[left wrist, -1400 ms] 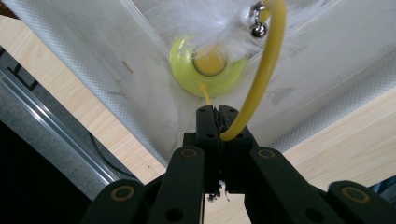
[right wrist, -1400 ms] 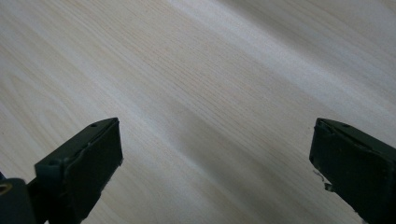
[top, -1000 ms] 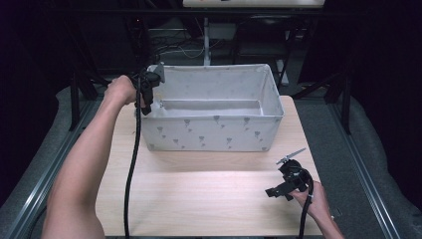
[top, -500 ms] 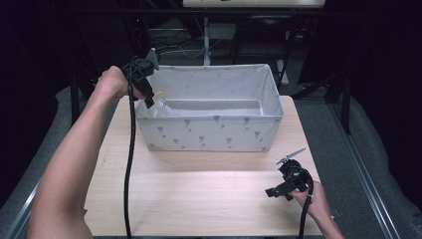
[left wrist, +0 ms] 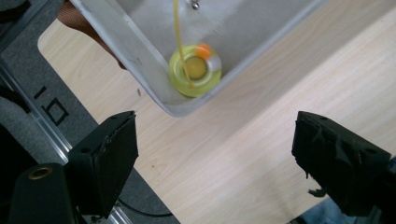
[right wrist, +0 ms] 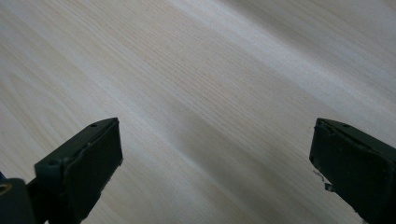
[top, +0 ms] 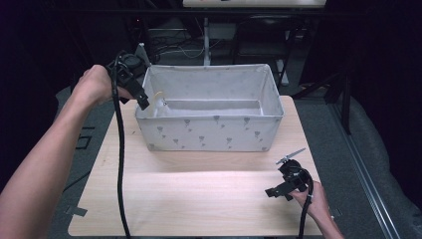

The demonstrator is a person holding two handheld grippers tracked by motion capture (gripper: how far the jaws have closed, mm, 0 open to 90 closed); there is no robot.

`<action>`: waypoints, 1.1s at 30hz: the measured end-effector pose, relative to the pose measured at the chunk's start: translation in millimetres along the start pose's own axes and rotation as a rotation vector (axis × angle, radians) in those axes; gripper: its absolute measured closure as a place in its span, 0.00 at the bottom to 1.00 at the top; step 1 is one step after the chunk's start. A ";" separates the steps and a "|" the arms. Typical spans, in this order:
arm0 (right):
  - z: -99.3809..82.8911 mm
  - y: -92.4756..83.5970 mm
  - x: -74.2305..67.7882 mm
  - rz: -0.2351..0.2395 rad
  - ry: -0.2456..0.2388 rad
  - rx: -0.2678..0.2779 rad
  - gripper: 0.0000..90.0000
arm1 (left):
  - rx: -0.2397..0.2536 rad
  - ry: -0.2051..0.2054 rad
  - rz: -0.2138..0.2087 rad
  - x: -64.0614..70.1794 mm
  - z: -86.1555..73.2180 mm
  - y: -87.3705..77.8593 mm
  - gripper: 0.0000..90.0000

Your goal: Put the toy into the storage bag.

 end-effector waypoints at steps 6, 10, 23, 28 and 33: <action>1.0 1.3 -1.9 0.003 0.011 0.014 0.02 | -0.001 0.038 0.013 13.4 -22.6 0.8 0.13; 0.7 1.2 -1.6 0.002 0.011 0.009 0.02 | 0.012 0.058 0.007 21.8 -37.5 4.8 0.12; 0.2 1.1 -2.2 0.011 0.004 -0.007 0.02 | -0.007 0.084 0.003 46.2 -84.2 38.9 0.05; -0.3 1.1 -0.9 -0.002 -0.001 -0.013 0.02 | -0.013 0.093 -0.014 55.2 -98.4 60.1 0.04; 0.2 1.5 -2.5 0.009 0.010 -0.006 0.03 | -0.030 0.095 -0.031 63.5 -110.7 86.0 0.04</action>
Point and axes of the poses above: each handheld gripper's, and its own axes: y roughly forward along the jaws, z roughly out of its top, x roughly to its right, the point moved 9 cm from there along y, roughly forward along the jaws, and after that the axes turned 5 degrees about -x, right-handed, at the moved point
